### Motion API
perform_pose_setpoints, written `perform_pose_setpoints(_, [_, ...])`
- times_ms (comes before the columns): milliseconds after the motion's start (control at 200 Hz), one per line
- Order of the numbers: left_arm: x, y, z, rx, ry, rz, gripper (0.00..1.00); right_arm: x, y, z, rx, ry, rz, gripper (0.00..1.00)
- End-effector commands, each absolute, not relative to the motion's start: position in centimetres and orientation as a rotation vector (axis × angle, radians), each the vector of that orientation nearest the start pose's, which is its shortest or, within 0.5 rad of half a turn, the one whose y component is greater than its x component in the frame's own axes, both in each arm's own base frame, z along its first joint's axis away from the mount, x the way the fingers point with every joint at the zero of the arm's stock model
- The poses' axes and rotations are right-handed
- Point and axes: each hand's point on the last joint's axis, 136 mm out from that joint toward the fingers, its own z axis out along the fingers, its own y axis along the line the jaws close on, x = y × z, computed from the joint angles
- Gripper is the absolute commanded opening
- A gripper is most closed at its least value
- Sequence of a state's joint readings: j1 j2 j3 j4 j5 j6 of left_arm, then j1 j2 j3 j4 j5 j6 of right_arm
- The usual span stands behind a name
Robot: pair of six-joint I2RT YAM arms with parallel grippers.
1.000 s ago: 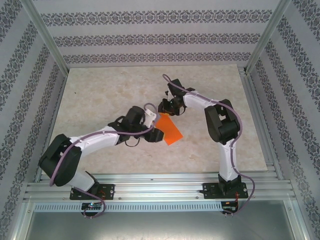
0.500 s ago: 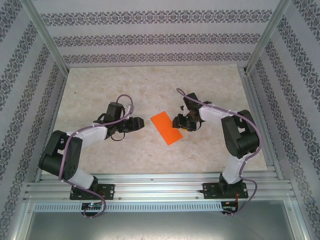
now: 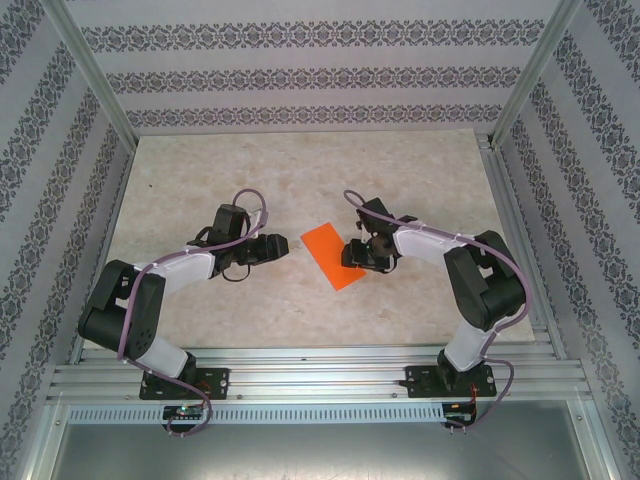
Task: Fold a paper plane with a square sheet of paper (fold left side to right side)
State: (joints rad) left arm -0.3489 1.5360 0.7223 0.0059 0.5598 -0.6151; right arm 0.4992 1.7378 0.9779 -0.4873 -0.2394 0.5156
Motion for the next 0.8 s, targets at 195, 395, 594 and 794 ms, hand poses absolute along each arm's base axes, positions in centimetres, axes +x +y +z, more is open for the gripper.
perform_pose_setpoints(195, [32.0, -20.9, 10.1, 0.06, 2.475, -1.046, 0.51, 25.1, 24.4, 3.4, -0.037, 2.974, 0.678, 0.51])
perform_pose_setpoints(395, [31.2, -21.5, 12.0, 0.197, 2.405, -1.068, 0.51, 26.4, 23.2, 4.5, 0.006, 2.929, 0.695, 0.51])
perform_pose_setpoints(594, [28.3, -22.7, 12.1, 0.507, 2.429, -0.855, 0.52, 28.6, 19.9, 6.6, 0.161, 2.816, 0.836, 0.52])
perform_pose_setpoints(794, [25.2, -26.3, 10.1, 0.865, 2.459, -0.586, 0.52, 30.1, 16.0, 6.1, 0.363, 2.733, 0.99, 0.46])
